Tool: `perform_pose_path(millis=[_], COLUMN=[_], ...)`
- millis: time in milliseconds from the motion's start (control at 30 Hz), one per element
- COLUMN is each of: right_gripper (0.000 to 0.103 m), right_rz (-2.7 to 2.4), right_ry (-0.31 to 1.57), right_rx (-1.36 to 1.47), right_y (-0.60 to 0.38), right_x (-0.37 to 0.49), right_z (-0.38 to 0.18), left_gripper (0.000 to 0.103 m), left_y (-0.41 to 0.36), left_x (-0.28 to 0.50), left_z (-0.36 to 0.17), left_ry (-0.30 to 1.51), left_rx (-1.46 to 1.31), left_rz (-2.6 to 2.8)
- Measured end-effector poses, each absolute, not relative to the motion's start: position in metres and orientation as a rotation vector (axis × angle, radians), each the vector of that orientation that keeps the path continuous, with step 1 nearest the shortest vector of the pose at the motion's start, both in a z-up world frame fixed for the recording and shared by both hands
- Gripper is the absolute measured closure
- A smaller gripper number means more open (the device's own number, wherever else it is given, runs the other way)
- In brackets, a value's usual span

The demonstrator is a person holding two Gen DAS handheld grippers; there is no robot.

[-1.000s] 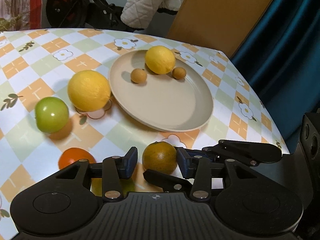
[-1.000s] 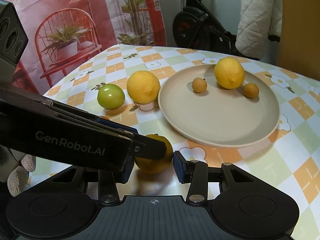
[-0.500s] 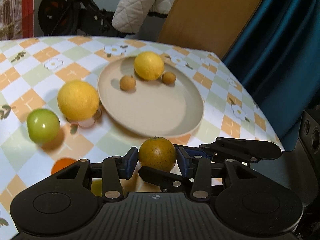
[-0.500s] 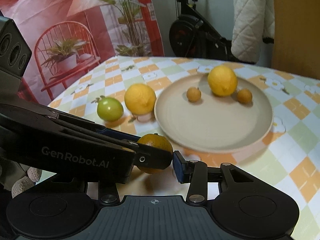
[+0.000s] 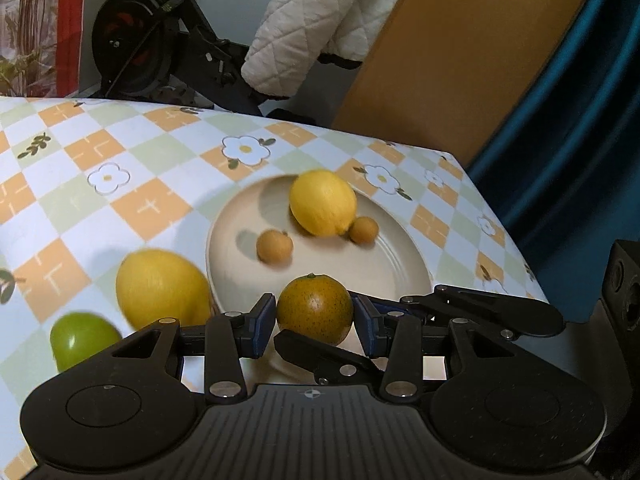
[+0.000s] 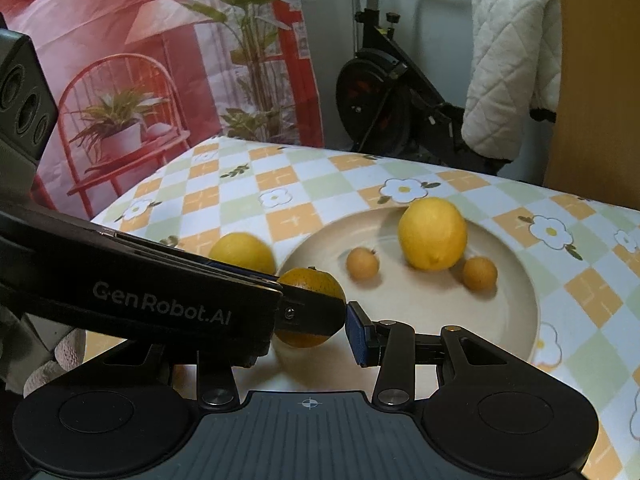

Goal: Organize fruits
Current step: 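Carry the dark orange fruit onto the plate and open both grippers, then withdraw both tools from the plate toward the remaining fruits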

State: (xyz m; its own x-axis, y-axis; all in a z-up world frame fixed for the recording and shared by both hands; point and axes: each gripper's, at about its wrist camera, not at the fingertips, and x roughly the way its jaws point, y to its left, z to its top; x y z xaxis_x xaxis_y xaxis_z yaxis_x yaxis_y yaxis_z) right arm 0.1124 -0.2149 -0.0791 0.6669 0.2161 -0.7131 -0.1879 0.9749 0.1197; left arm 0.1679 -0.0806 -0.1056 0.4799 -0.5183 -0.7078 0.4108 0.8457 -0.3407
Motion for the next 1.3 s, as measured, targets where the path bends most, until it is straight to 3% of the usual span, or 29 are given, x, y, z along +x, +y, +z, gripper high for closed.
perform_pose_path(millis=[833, 1300], right_gripper=[0.064, 0.058], right_rz=[0.159, 0.108], right_ry=[0.899, 0.816], right_rx=[-0.060, -0.008], right_y=[-0.209, -0.230], right_x=[0.173, 0.156], right_z=[-0.105, -0.074], left_gripper=[0.059, 0.056], left_y=[-0.072, -0.063], left_x=[0.204, 0.187], left_z=[-0.107, -0.082], left_ry=[0.893, 0.839], left_rx=[-0.103, -0.058], left_rz=[-0.444, -0.391])
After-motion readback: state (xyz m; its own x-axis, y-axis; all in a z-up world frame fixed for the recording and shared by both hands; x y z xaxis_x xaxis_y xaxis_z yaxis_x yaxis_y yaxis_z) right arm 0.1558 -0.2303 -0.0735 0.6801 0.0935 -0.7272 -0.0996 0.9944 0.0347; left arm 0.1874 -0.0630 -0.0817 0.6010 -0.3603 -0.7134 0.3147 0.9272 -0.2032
